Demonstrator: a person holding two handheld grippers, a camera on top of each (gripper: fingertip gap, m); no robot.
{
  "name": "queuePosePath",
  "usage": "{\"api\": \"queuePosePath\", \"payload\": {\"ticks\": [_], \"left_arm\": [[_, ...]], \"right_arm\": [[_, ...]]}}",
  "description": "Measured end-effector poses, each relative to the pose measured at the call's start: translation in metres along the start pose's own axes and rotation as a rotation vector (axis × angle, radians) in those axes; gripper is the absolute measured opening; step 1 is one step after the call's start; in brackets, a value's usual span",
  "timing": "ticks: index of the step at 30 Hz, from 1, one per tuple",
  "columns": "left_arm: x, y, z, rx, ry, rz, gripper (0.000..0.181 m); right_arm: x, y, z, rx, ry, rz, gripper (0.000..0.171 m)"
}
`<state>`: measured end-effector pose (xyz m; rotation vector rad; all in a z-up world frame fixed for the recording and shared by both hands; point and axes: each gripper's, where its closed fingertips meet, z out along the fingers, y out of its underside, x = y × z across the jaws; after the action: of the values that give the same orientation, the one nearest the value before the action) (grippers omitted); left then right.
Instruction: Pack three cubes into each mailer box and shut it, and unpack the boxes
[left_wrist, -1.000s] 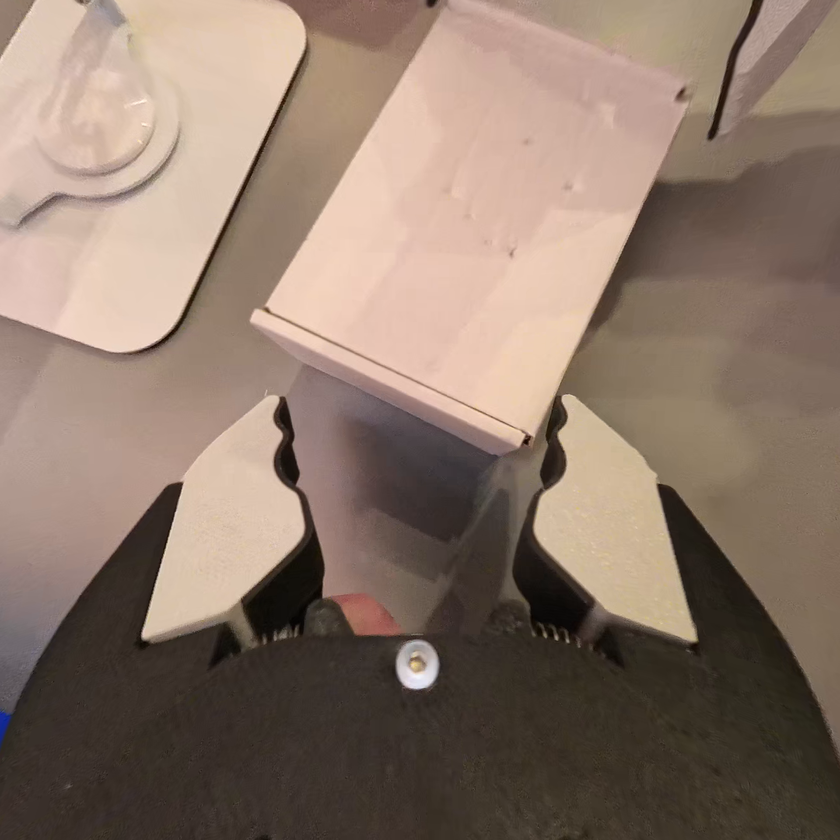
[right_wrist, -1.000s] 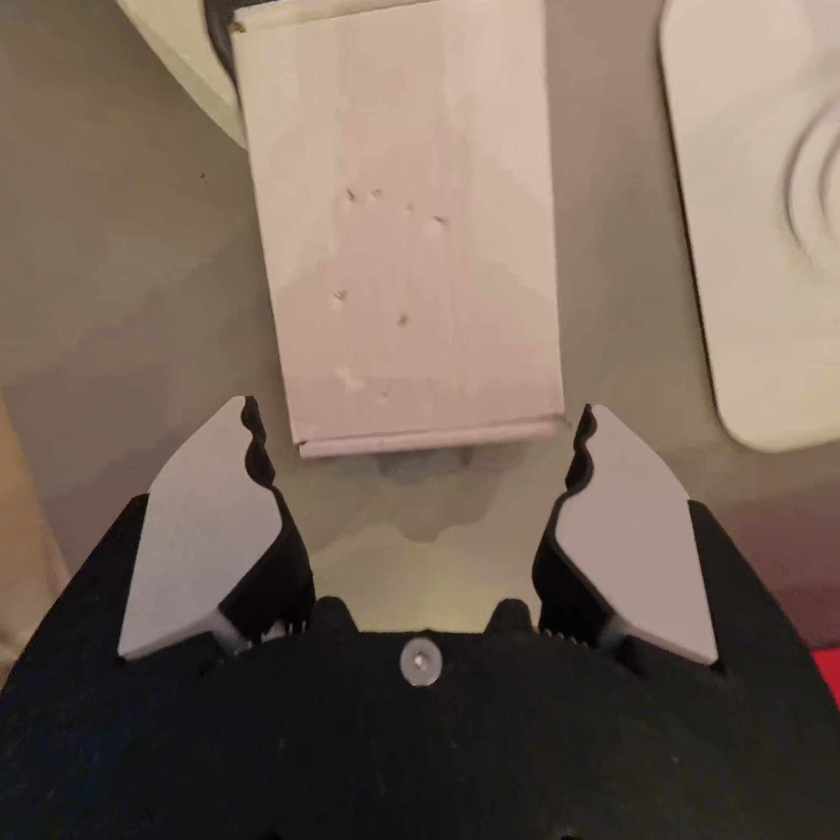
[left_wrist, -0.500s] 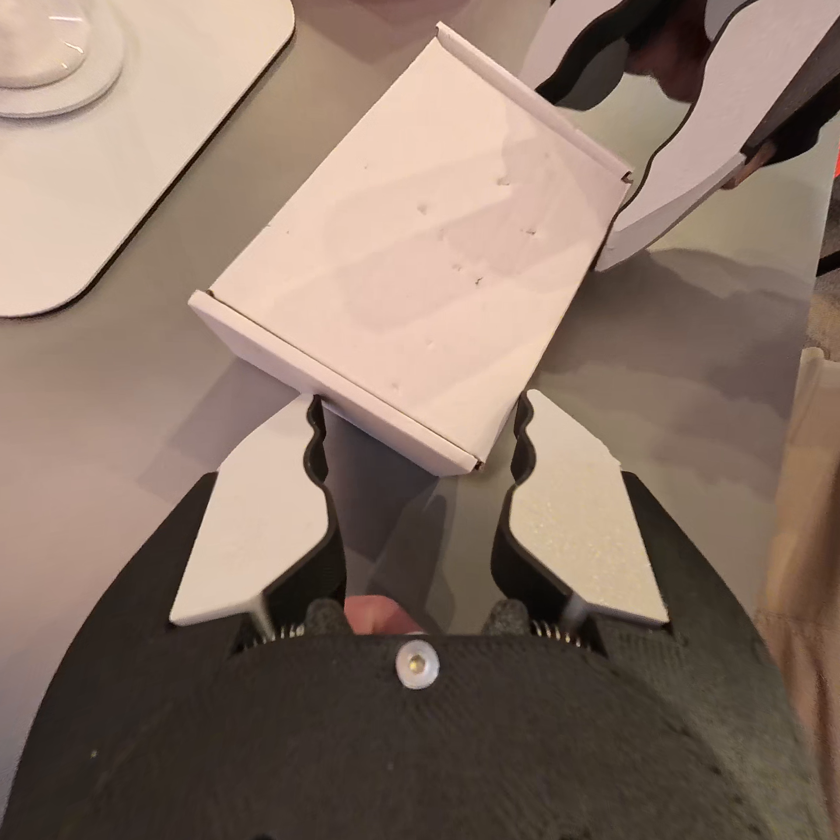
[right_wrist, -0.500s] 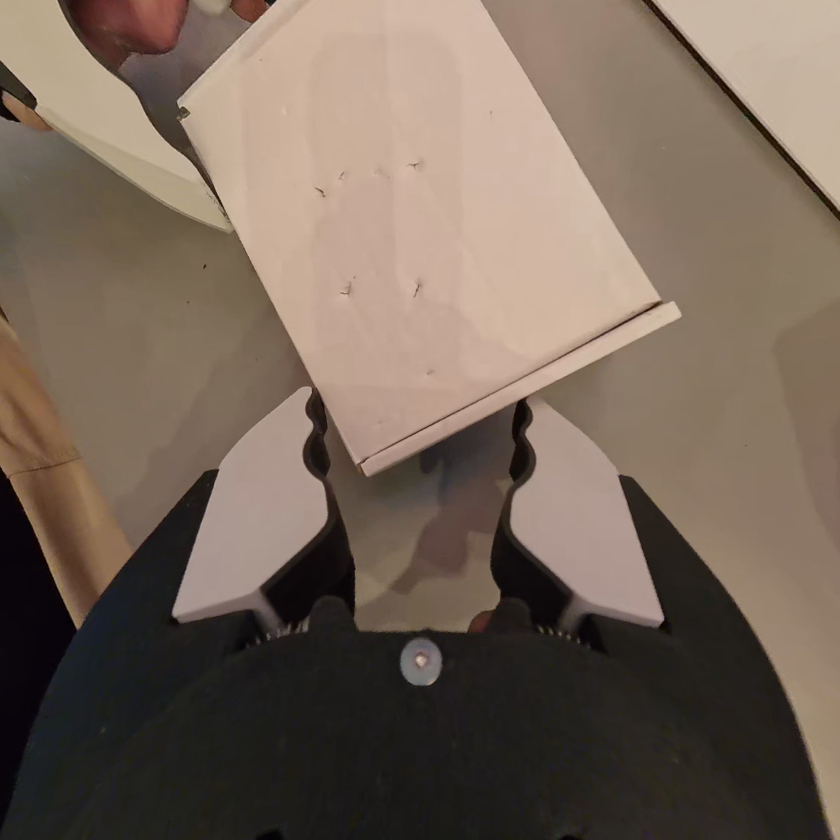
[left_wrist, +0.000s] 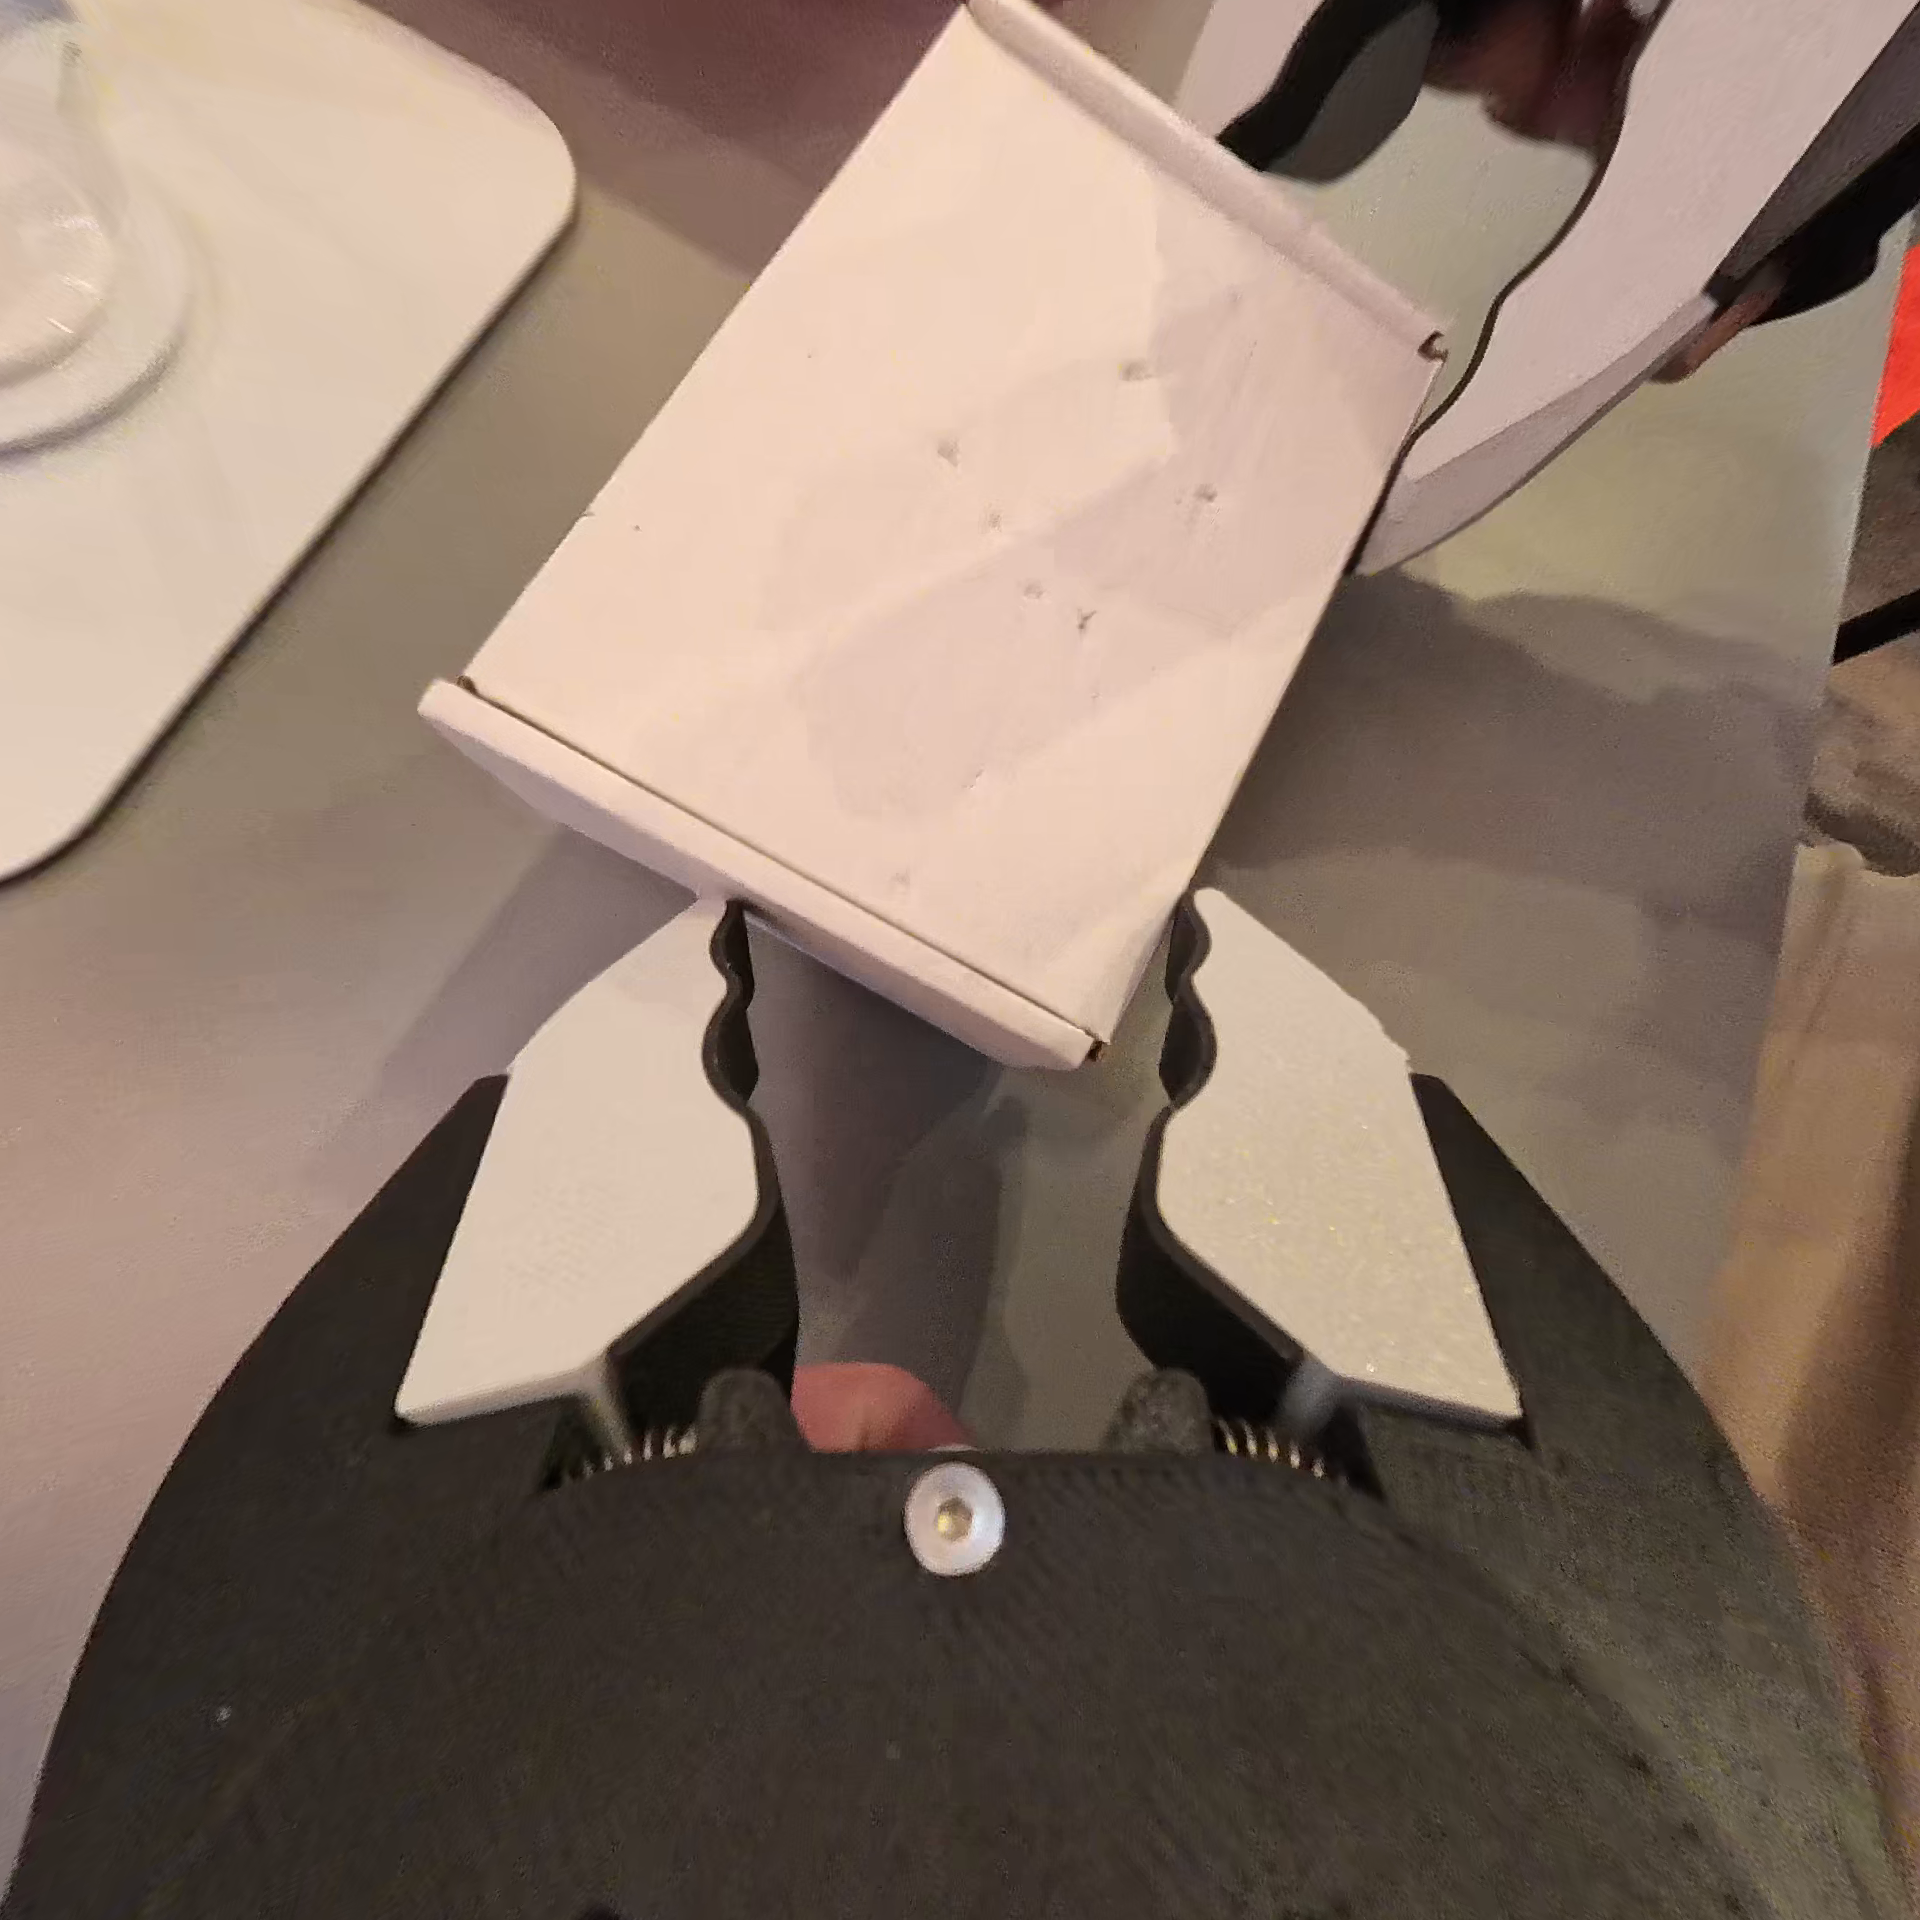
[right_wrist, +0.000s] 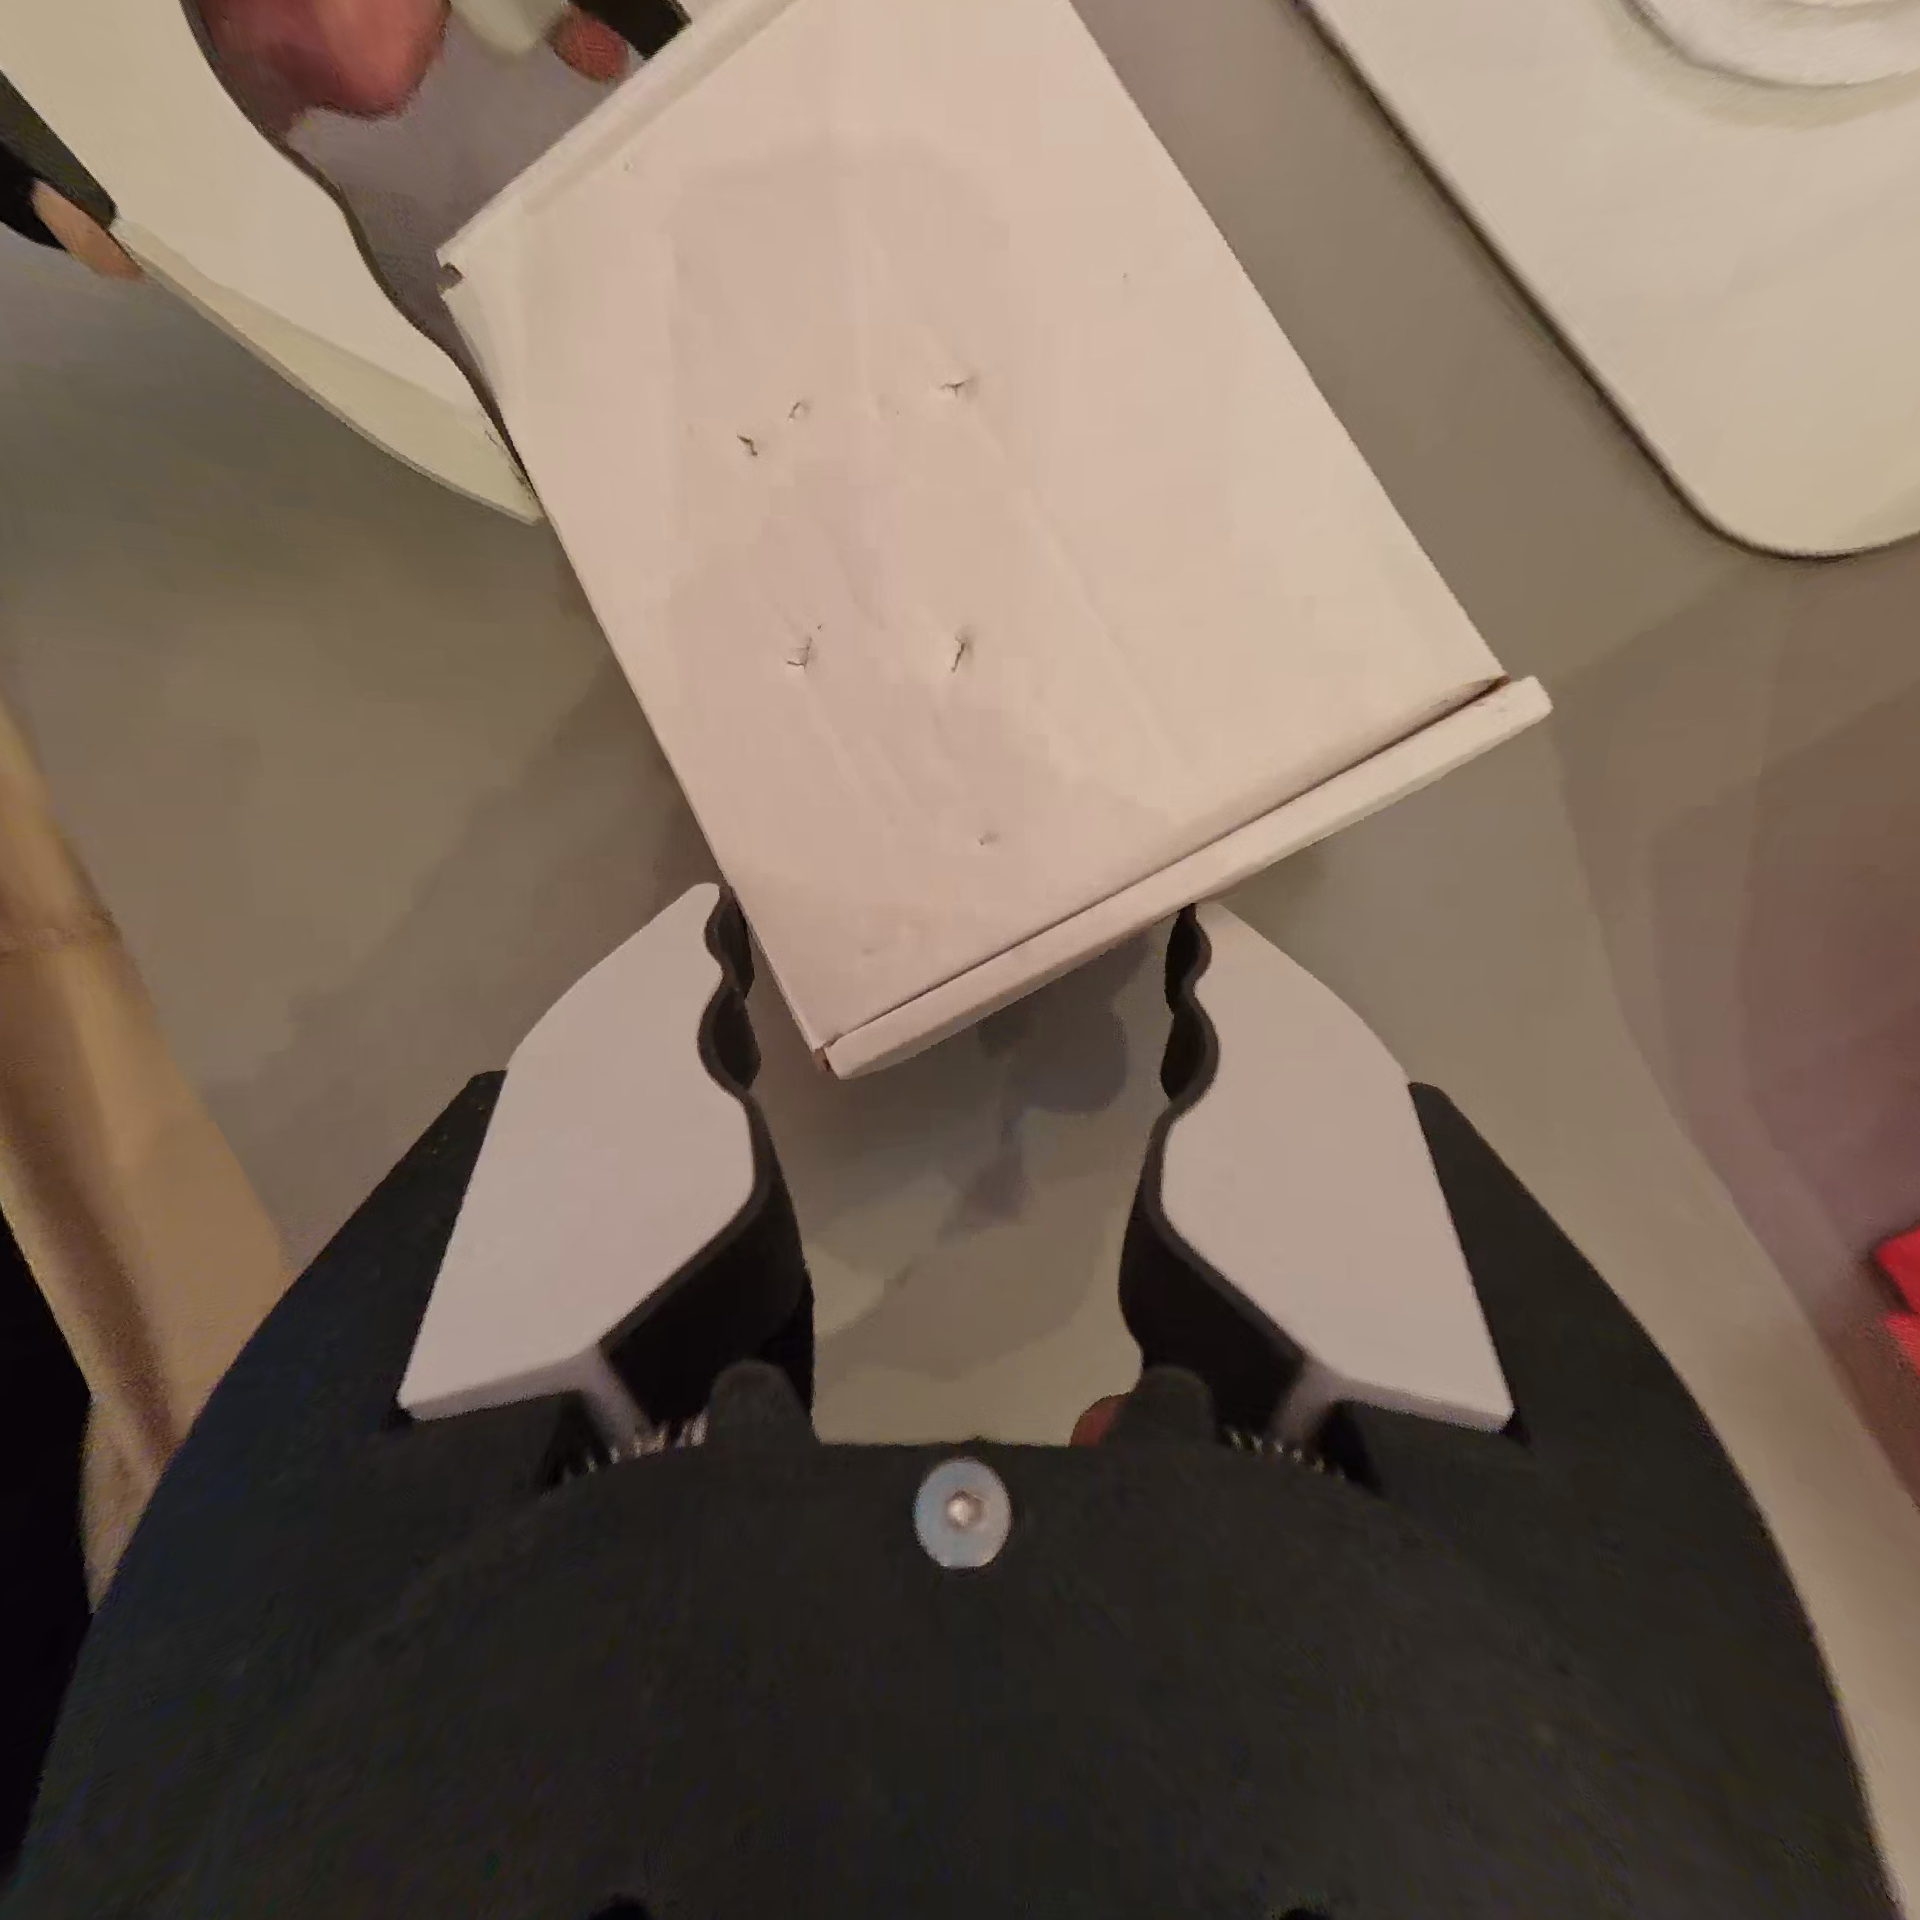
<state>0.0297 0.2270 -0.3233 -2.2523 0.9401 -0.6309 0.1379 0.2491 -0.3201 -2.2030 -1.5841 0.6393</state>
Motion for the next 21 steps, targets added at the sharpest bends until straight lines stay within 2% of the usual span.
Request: {"api": "queuePosePath", "payload": {"ticks": [1,5,9,11,14,19,21], "left_arm": [[0.002,0.004,0.004,-0.015,0.002,0.001,0.076],[0.01,0.006,0.009,-0.003,0.016,0.013,0.074],[0.013,0.003,0.004,0.017,0.012,0.02,0.075],[0.013,0.006,0.004,0.003,-0.002,0.024,0.075],[0.013,0.011,0.002,-0.018,-0.022,0.043,0.076],[-0.001,0.016,-0.014,-0.01,-0.068,0.052,0.076],[-0.008,0.016,-0.021,0.016,-0.064,0.024,0.075]], "right_arm": [[0.0,0.005,0.001,-0.017,0.007,-0.01,0.076],[-0.005,0.021,0.004,-0.065,0.014,-0.023,0.09],[0.014,0.014,-0.014,-0.11,0.22,-0.205,0.116],[0.007,-0.005,-0.015,-0.114,0.217,-0.343,0.123],[-0.006,-0.019,0.005,-0.246,0.138,-0.461,0.136],[0.004,-0.023,0.043,-0.482,0.157,-0.624,0.133],[0.007,-0.028,0.046,-0.493,0.178,-0.642,0.131]]}}
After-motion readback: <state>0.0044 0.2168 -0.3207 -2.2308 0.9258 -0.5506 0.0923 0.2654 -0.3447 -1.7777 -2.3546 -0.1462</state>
